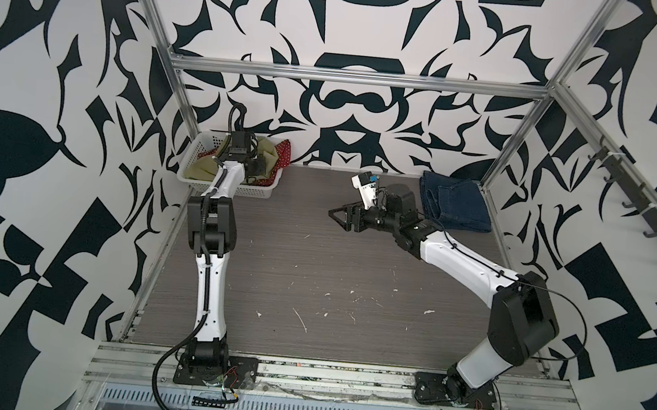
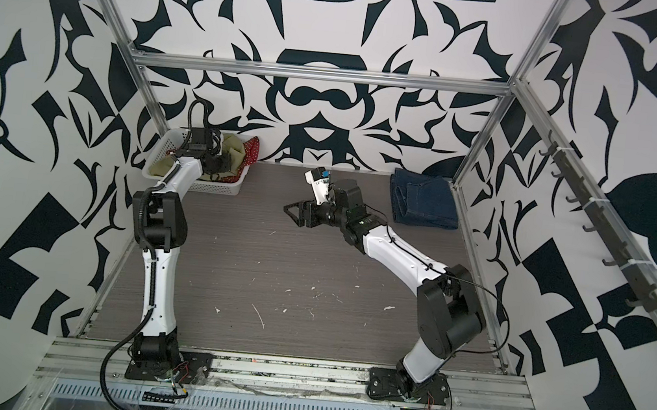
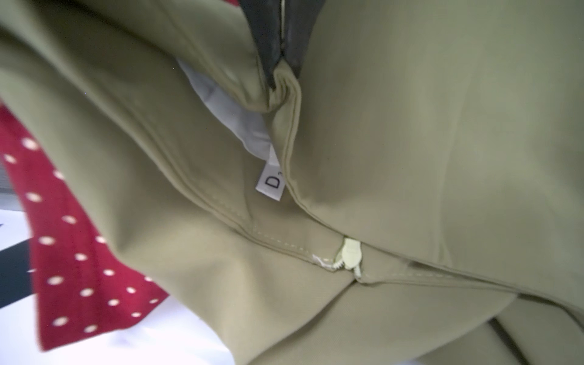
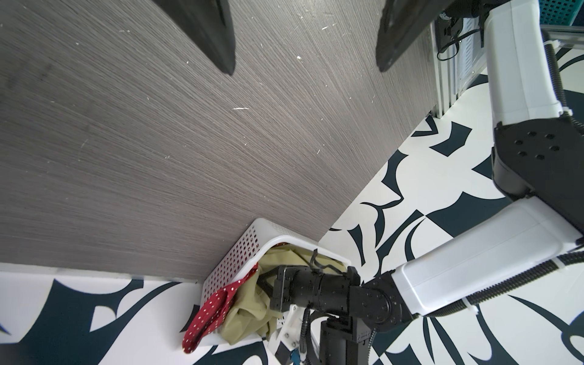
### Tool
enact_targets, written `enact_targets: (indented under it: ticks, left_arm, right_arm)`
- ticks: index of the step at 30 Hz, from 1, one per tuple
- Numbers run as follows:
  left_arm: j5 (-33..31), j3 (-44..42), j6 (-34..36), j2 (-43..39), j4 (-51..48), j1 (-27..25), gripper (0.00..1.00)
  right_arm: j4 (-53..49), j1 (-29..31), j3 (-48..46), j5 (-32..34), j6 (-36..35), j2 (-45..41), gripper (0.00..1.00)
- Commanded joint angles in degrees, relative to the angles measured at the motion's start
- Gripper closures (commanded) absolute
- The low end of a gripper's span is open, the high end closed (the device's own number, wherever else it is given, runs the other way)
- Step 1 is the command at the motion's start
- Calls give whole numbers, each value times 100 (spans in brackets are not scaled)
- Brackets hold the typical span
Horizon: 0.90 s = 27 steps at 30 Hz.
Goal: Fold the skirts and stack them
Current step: 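Lift the green skirt out and lay it on the table center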
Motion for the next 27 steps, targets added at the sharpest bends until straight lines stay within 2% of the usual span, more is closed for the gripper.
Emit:
enact_targets:
  ticks: [1, 15, 20, 27]
  left_arm:
    - [49, -155, -54, -797, 280, 27, 100]
    - [449, -650, -236, -2217, 768, 31, 100]
    - [1105, -28, 150, -2462, 288, 29, 100]
    - [1230, 519, 42, -3073, 318, 26, 100]
  right_arm:
    - [99, -9, 34, 75, -104, -252, 27]
    - [101, -7, -275, 278, -221, -527, 26]
    - [158, -11, -259, 275, -214, -518, 26]
    - [333, -16, -363, 294, -157, -560, 27]
